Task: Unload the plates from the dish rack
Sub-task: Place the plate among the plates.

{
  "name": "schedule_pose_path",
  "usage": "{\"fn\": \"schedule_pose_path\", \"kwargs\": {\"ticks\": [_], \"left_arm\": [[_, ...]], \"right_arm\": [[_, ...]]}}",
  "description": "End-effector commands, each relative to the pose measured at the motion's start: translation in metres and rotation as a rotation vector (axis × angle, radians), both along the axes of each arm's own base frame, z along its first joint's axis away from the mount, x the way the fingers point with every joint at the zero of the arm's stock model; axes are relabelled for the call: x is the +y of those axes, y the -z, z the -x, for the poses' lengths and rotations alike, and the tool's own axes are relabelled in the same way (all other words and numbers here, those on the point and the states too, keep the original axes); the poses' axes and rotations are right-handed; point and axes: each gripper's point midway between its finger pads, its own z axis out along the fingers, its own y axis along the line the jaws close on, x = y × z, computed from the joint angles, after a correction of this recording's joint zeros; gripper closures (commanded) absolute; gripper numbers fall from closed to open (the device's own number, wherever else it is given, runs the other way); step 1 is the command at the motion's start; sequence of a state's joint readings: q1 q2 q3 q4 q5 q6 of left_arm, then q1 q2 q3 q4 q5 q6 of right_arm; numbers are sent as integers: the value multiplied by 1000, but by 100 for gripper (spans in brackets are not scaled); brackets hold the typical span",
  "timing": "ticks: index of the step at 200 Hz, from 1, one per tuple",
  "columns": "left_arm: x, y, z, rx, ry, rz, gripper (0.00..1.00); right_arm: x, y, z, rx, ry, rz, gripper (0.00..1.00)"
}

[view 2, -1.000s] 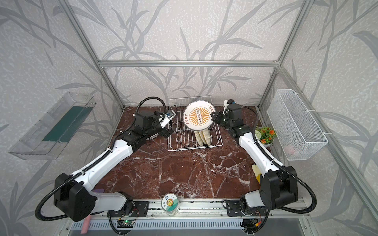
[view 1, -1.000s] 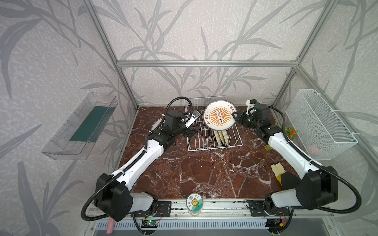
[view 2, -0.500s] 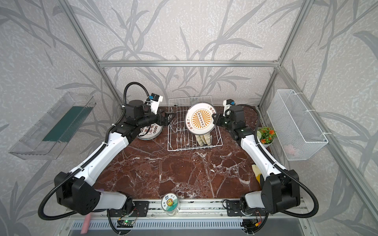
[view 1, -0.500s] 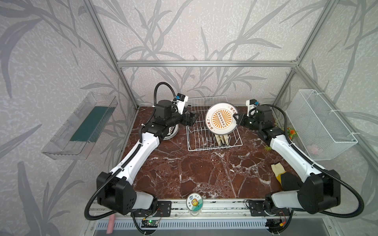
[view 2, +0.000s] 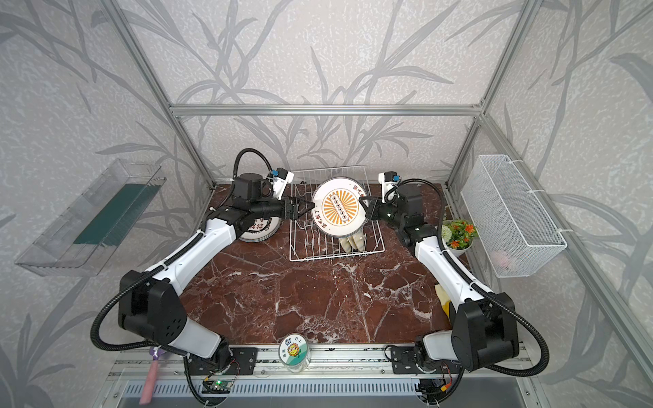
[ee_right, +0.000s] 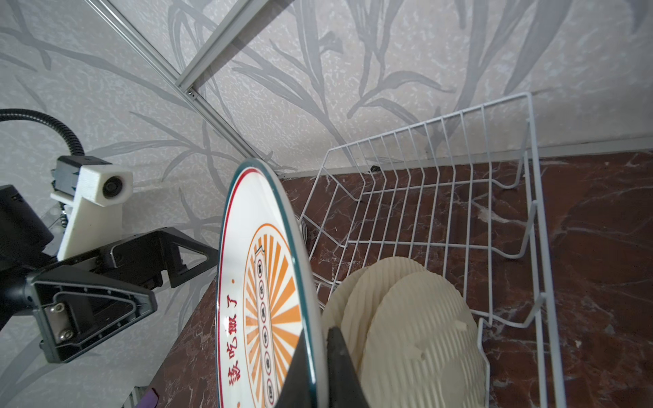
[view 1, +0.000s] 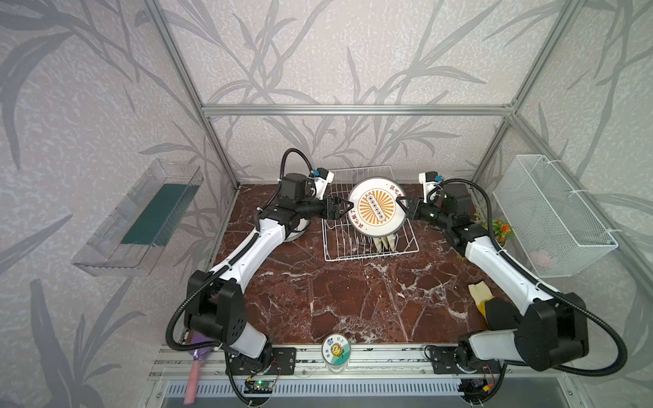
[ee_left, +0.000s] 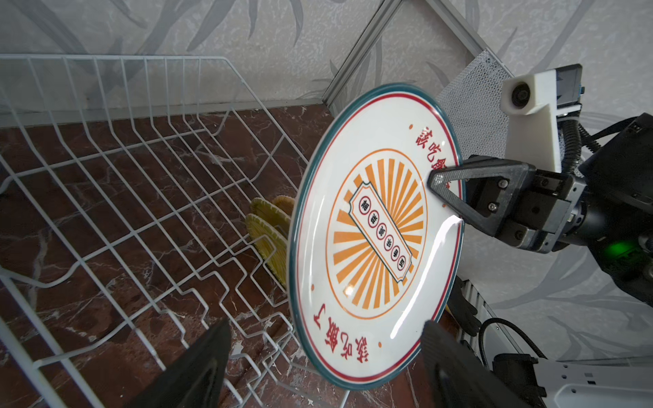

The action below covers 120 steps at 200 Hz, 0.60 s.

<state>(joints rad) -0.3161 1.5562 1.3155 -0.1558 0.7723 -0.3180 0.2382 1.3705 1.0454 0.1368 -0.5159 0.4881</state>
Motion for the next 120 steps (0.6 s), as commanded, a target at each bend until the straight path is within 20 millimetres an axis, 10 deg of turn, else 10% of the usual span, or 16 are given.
{"fn": "schedule_pose_path", "kwargs": {"ticks": [1, 120], "left_arm": [[-9, -14, 1, -8, 56, 49, 17], [-19, -12, 5, 1, 126, 63, 46]], "right_arm": [[7, -38, 9, -144, -68, -46, 100], [20, -36, 11, -127, -148, -93, 100]]}}
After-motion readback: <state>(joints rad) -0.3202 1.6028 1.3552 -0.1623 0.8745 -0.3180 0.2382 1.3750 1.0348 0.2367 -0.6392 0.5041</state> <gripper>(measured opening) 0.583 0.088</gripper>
